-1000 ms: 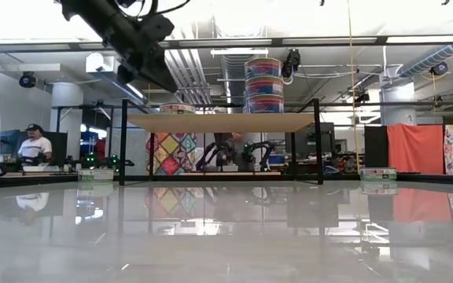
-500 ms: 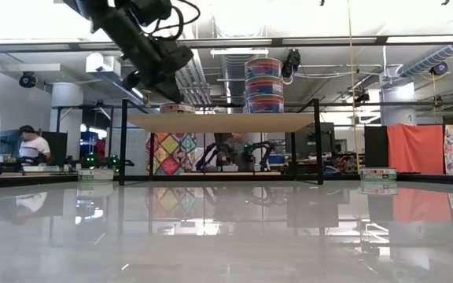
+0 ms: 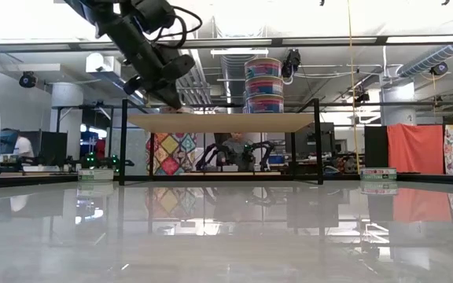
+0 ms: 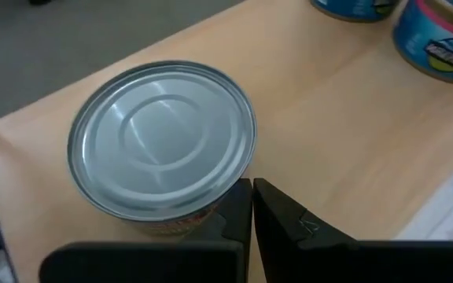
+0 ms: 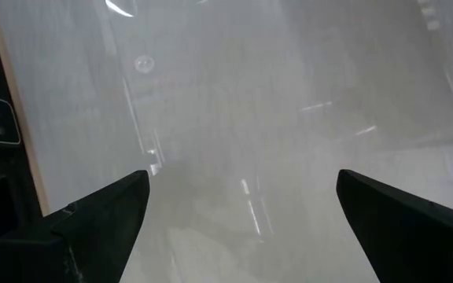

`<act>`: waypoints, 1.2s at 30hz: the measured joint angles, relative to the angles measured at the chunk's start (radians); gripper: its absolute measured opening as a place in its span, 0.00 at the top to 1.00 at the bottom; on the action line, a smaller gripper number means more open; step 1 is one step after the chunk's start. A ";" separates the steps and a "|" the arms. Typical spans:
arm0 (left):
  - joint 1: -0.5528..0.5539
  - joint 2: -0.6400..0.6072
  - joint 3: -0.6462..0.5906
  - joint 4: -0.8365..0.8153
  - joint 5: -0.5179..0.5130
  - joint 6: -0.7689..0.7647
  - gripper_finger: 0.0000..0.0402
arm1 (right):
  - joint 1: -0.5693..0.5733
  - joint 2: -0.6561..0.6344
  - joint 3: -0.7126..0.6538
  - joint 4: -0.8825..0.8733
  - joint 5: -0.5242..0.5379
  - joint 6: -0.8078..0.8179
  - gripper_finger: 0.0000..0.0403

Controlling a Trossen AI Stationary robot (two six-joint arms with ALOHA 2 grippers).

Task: Stack canned seafood by type on shelf
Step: Put the green tuna can on the shelf

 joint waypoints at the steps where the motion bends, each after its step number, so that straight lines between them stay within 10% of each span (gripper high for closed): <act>1: 0.006 0.000 0.000 0.003 0.000 0.012 1.00 | 0.000 0.000 0.000 0.002 0.000 0.006 0.01; 36: 0.083 0.010 0.066 -0.172 0.002 -0.004 1.00 | -0.027 0.002 0.000 0.014 0.001 -0.003 0.01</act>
